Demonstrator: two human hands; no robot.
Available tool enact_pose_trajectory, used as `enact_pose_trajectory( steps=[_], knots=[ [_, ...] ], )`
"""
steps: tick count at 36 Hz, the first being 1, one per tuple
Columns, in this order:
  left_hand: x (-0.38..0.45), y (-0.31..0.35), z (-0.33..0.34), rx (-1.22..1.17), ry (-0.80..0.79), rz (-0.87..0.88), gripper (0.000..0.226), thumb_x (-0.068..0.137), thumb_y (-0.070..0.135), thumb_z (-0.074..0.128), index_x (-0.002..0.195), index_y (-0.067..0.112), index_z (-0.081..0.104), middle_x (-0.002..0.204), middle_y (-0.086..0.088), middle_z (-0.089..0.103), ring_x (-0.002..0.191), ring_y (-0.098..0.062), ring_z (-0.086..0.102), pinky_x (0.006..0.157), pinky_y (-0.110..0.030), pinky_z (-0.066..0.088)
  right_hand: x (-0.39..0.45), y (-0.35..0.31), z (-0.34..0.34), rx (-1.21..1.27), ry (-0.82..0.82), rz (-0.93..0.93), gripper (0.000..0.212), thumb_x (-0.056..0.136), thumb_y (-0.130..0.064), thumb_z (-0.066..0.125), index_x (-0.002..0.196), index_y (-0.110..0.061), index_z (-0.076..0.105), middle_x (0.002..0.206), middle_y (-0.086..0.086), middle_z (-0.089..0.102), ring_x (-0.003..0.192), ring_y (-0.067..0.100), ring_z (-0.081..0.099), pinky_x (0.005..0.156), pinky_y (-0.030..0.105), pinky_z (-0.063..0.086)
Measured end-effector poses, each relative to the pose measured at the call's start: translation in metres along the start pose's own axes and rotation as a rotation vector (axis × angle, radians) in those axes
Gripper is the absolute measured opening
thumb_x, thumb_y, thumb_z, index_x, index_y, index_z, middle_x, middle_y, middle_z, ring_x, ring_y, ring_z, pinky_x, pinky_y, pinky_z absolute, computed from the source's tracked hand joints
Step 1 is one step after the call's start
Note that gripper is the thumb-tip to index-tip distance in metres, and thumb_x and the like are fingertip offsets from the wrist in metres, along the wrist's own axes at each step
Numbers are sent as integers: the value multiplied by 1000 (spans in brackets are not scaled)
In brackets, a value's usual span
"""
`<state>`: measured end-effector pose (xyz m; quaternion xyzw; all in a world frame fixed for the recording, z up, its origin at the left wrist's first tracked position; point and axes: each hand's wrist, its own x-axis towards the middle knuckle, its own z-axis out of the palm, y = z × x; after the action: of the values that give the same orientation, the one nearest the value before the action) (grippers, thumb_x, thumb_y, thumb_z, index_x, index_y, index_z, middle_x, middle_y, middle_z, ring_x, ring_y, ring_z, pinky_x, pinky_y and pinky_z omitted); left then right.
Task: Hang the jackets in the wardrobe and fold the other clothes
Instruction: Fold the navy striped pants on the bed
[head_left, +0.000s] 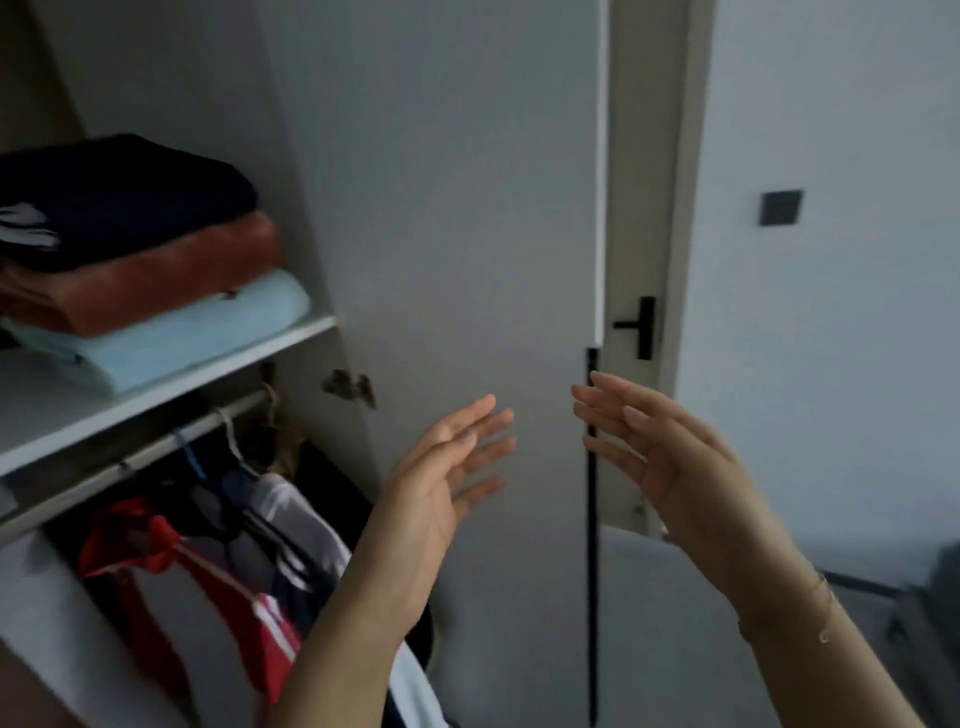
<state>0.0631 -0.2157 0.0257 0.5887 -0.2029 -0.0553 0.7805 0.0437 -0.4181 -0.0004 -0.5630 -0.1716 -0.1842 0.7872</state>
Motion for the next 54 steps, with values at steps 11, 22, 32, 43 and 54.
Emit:
enact_pose_trajectory(
  steps=[11, 22, 32, 43, 54],
  knots=[
    [-42, -136, 245, -76, -398, -340, 47, 77, 23, 49, 123, 17, 59, 118, -1, 69, 107, -14, 66, 93, -35, 47, -202, -83, -211, -77, 546, 99, 42, 83, -18, 48, 123, -12, 61, 121, 8, 67, 113, 22, 64, 89, 29, 55],
    [-153, -277, 499, -125, -723, -660, 44, 77, 19, 53, 119, 15, 63, 118, -6, 69, 106, -17, 66, 88, -33, 49, -437, -174, -385, -144, 1045, 196, 35, 90, -7, 42, 117, -12, 63, 114, 7, 70, 106, 22, 67, 86, 29, 54],
    [-223, -380, 664, 41, -1030, -904, 32, 94, 1, 42, 114, 12, 65, 113, -6, 71, 101, -15, 67, 88, -32, 48, -577, -197, -482, -126, 1496, 255, 38, 95, 0, 36, 116, -13, 66, 112, 7, 71, 107, 23, 66, 94, 38, 49],
    [-295, -534, 817, 329, -1502, -1049, 29, 95, -3, 42, 104, 18, 61, 98, 5, 69, 88, -6, 64, 73, -19, 48, -707, -152, -594, -2, 2058, 156, 33, 95, -1, 40, 108, -14, 68, 103, 7, 74, 92, 17, 70, 71, 21, 53],
    [-449, -743, 874, 656, -1814, -860, 20, 91, 4, 60, 105, 19, 61, 110, 0, 65, 94, -5, 58, 69, -5, 44, -893, -47, -656, -20, 2536, 277, 21, 95, -5, 52, 108, -19, 63, 116, 4, 64, 94, 6, 59, 86, 27, 48]
  ],
)
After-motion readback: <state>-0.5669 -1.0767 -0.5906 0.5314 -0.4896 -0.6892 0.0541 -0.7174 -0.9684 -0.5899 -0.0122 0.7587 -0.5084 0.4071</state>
